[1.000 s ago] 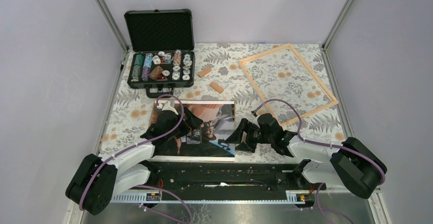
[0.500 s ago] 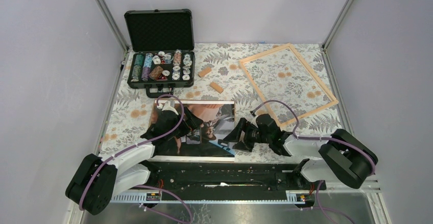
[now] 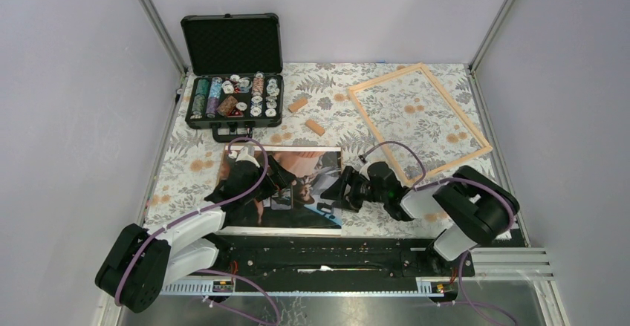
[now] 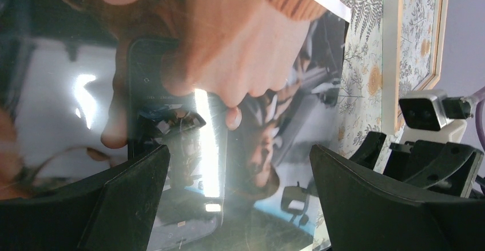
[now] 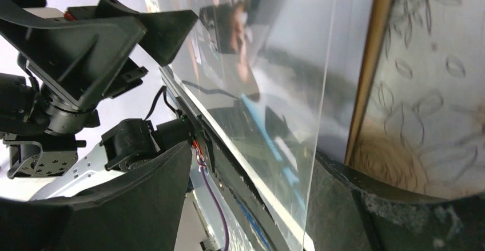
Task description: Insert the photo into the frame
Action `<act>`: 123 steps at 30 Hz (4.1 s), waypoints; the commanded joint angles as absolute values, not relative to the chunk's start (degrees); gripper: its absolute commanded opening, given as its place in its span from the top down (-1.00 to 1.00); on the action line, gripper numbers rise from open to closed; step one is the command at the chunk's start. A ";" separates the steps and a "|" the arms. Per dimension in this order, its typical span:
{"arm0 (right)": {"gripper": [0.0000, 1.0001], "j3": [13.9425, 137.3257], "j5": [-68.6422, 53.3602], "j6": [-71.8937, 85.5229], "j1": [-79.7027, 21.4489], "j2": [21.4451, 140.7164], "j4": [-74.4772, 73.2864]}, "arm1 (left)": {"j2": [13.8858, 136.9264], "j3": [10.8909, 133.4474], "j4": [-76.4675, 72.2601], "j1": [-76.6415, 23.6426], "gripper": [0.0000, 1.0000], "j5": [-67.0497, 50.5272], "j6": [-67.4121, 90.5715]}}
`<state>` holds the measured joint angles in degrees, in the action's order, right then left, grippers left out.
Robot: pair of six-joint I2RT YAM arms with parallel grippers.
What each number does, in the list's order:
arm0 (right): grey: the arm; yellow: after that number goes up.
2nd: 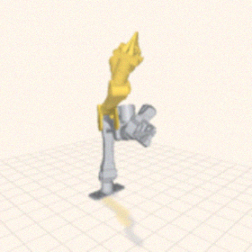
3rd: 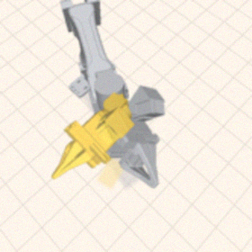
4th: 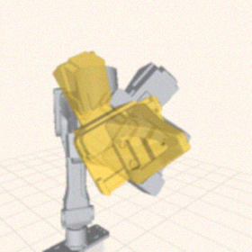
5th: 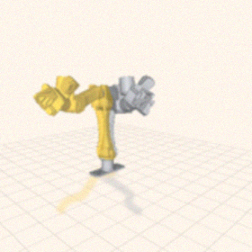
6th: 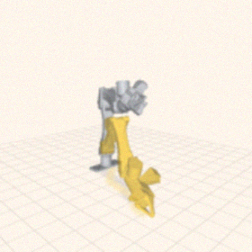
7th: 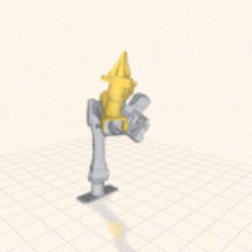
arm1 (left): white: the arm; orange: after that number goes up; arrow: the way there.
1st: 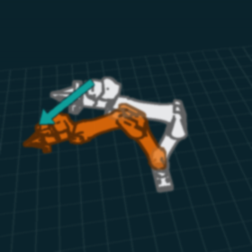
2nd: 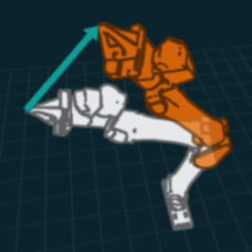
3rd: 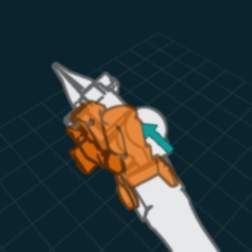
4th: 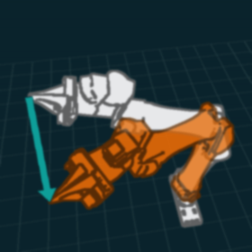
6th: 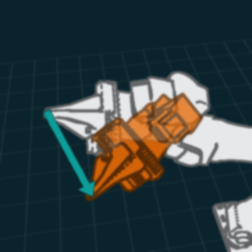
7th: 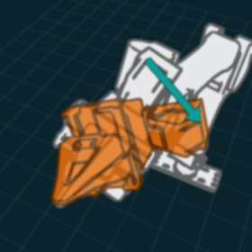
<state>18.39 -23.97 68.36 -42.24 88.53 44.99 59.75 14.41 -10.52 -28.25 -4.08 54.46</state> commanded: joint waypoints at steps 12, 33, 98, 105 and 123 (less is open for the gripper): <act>0.02 25.05 -33.13 64.82 -38.03 104.02 64.43 | 53.69 12.83 -8.53 -28.77 -0.97 -5.76 49.82; 1.00 22.03 -35.57 52.08 -31.90 75.47 29.78 | 40.95 24.43 -0.10 -28.83 -0.97 -9.13 43.58; 1.00 30.89 -3.90 48.71 12.45 71.70 23.22 | 59.39 7.19 -36.63 -43.49 -0.97 -7.22 46.96; 1.00 29.28 -3.43 51.58 14.13 72.66 24.62 | 60.55 7.45 -37.05 -43.42 -0.97 -6.77 47.66; 1.00 23.32 -0.38 55.82 14.24 72.00 27.75 | 62.14 8.35 -36.56 -43.36 -0.97 -6.86 47.64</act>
<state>24.29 -3.44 54.83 13.78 73.06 24.73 62.00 7.68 -33.54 -43.24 -6.26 48.07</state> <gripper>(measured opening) 0.018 0.987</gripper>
